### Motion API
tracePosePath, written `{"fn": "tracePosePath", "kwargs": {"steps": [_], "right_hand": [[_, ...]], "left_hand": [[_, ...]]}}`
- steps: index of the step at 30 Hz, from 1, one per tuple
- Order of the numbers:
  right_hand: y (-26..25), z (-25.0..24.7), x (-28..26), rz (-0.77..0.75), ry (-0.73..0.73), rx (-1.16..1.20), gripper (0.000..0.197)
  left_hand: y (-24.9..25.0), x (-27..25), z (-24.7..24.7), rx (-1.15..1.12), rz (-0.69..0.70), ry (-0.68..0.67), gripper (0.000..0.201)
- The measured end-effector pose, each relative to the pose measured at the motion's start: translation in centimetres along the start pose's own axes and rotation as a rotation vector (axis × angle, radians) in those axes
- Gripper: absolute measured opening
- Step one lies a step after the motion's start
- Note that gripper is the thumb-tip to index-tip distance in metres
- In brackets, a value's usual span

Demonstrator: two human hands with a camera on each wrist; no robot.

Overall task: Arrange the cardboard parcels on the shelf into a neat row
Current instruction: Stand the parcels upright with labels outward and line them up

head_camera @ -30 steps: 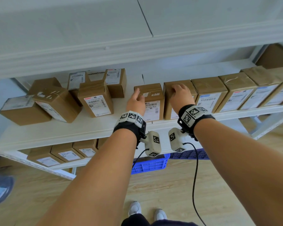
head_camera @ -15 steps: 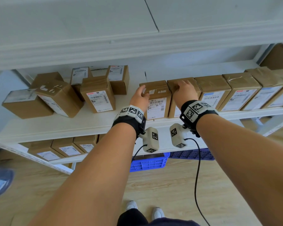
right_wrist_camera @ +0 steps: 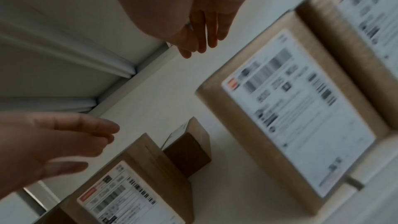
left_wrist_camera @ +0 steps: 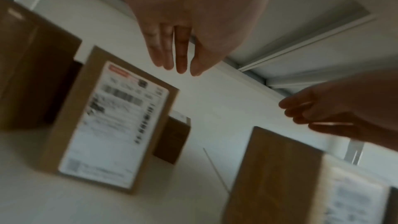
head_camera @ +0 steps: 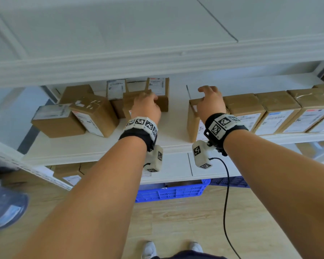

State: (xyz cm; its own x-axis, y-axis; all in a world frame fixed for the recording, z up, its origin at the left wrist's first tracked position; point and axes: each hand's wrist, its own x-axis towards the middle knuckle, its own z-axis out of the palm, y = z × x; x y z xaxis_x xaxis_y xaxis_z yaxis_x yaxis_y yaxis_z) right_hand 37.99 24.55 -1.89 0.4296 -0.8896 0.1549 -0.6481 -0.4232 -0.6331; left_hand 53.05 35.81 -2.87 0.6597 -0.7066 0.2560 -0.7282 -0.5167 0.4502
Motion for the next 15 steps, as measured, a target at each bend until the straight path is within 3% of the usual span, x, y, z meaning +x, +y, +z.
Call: {"fn": "tracePosePath", "kwargs": {"steps": [3, 6, 8, 10, 15], "right_hand": [[-2.2, 2.3, -0.3, -0.017, 0.027, 0.004, 0.046], [-4.1, 4.3, -0.6, -0.010, 0.031, 0.002, 0.044], [-5.0, 5.6, -0.8, 0.009, 0.029, -0.008, 0.045], [-5.5, 6.7, -1.1, 0.028, 0.027, -0.030, 0.046], [-6.2, 9.0, -1.3, 0.100, -0.022, -0.051, 0.048]], "left_hand": [[-3.1, 1.3, -1.0, 0.192, 0.100, -0.091, 0.039], [-5.0, 2.5, -0.7, 0.200, 0.150, -0.289, 0.053], [-5.6, 3.0, 0.0, 0.201, 0.187, -0.368, 0.051], [-6.1, 3.0, 0.3, 0.180, 0.202, -0.374, 0.046], [-8.2, 3.2, 0.1, 0.105, 0.191, -0.224, 0.036]]}}
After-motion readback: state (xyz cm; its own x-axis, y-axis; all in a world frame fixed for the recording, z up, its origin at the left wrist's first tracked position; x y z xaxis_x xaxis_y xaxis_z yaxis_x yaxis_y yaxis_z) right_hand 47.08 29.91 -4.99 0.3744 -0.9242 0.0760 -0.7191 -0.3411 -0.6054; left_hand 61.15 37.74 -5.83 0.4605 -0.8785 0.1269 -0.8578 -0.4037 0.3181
